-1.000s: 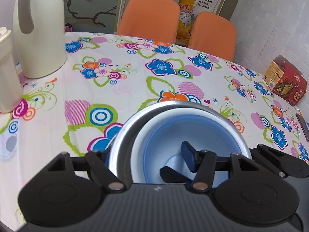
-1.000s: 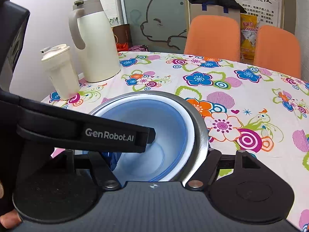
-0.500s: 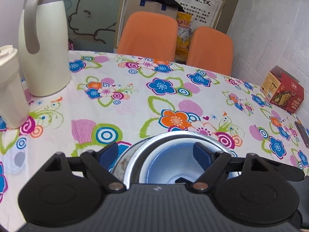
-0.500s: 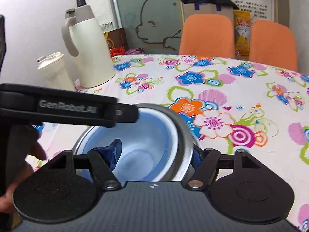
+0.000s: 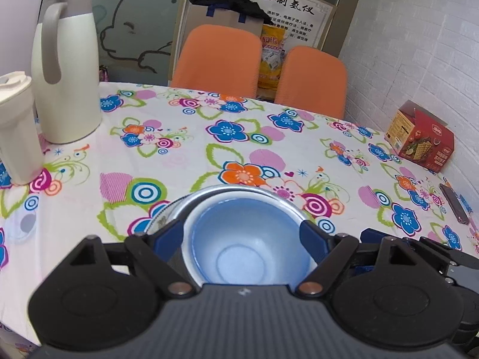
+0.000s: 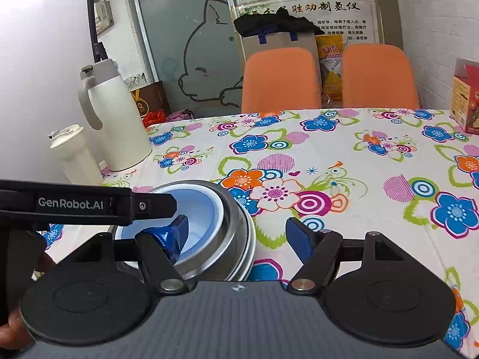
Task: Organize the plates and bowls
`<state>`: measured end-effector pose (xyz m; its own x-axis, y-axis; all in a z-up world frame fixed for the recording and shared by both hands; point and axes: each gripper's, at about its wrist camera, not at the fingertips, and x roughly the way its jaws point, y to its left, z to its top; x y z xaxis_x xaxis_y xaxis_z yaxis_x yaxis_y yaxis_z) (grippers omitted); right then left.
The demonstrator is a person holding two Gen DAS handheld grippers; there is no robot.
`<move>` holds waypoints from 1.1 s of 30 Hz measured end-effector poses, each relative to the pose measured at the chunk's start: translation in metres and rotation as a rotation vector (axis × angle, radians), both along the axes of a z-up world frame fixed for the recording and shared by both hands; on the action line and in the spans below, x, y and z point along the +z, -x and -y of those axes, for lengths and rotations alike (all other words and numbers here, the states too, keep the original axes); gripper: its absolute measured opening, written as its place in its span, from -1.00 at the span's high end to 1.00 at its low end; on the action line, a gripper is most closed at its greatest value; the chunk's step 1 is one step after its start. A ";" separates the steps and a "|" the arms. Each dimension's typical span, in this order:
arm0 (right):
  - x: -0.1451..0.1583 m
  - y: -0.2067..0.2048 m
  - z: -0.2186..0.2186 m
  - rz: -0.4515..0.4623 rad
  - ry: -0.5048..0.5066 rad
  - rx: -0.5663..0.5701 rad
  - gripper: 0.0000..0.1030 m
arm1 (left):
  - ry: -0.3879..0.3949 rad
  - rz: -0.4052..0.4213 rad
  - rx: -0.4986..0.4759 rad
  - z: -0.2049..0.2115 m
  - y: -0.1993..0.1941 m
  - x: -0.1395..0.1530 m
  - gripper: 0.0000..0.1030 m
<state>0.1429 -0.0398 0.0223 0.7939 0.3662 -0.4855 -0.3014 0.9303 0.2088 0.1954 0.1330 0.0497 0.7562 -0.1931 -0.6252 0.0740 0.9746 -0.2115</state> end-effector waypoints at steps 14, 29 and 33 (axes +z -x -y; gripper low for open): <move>-0.007 0.099 0.047 0.093 -0.006 -0.117 -0.15 | -0.040 0.114 -0.025 0.058 0.112 0.004 -0.64; -0.017 0.197 0.070 0.229 -0.003 -0.220 -0.16 | -0.064 0.279 -0.013 0.081 0.222 -0.004 -0.99; -0.017 0.209 0.074 0.259 0.021 -0.287 -0.16 | -0.134 0.338 -0.004 0.087 0.236 0.000 -0.99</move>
<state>-0.0657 -0.1137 0.0055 0.9600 0.1036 -0.2603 -0.0687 0.9878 0.1400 -0.0409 0.0455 0.0500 0.9241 -0.1295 -0.3596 0.1216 0.9916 -0.0444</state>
